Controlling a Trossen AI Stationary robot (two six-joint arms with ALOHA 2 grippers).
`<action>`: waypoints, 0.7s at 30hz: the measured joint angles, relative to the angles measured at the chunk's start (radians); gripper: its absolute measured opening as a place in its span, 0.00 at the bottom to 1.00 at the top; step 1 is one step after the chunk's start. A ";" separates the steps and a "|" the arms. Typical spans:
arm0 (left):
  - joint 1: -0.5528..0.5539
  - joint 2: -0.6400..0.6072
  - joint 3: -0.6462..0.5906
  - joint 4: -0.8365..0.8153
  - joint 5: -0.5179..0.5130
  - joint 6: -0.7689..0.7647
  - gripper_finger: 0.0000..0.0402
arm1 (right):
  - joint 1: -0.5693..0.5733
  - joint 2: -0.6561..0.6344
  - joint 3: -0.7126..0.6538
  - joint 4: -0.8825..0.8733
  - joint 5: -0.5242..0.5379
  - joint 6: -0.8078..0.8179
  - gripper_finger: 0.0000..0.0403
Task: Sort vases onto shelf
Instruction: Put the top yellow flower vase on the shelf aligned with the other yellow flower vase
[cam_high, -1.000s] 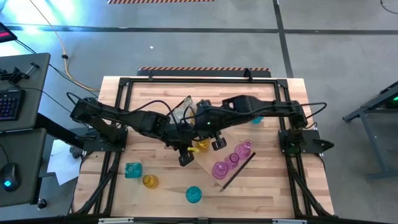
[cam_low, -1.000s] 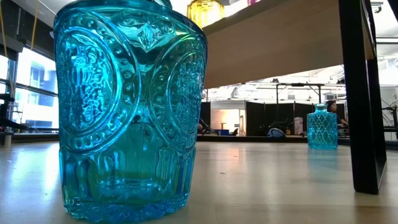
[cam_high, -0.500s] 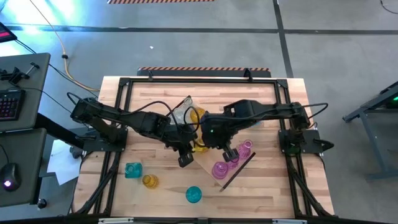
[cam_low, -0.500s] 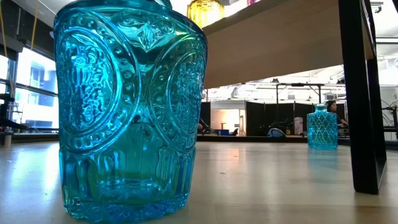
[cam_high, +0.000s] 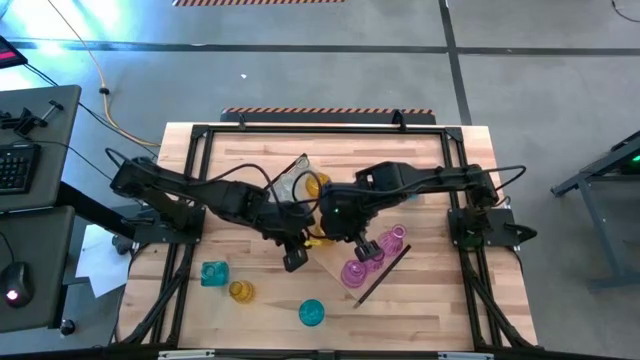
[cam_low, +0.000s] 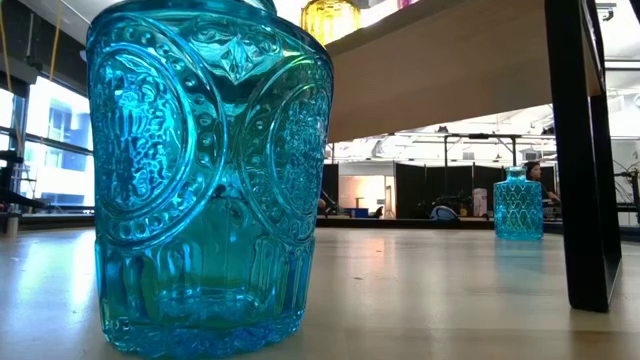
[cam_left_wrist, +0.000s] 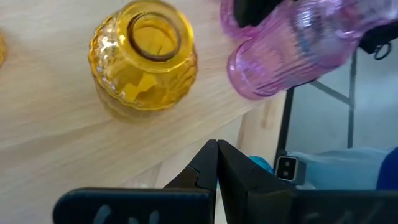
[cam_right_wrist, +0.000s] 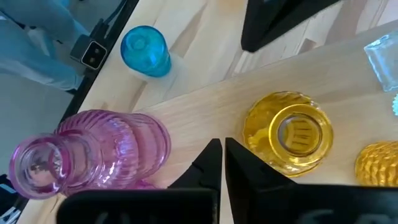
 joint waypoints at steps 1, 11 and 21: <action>-0.001 -0.009 0.000 0.002 0.000 0.000 0.00 | -0.002 0.000 0.000 0.002 0.000 -0.001 0.00; -0.028 -0.160 0.000 0.021 -0.129 -0.015 0.00 | -0.037 0.001 0.000 0.003 -0.006 -0.008 0.00; -0.076 -0.269 0.000 0.023 -0.261 -0.015 0.00 | -0.058 0.041 0.000 -0.029 -0.040 -0.029 0.00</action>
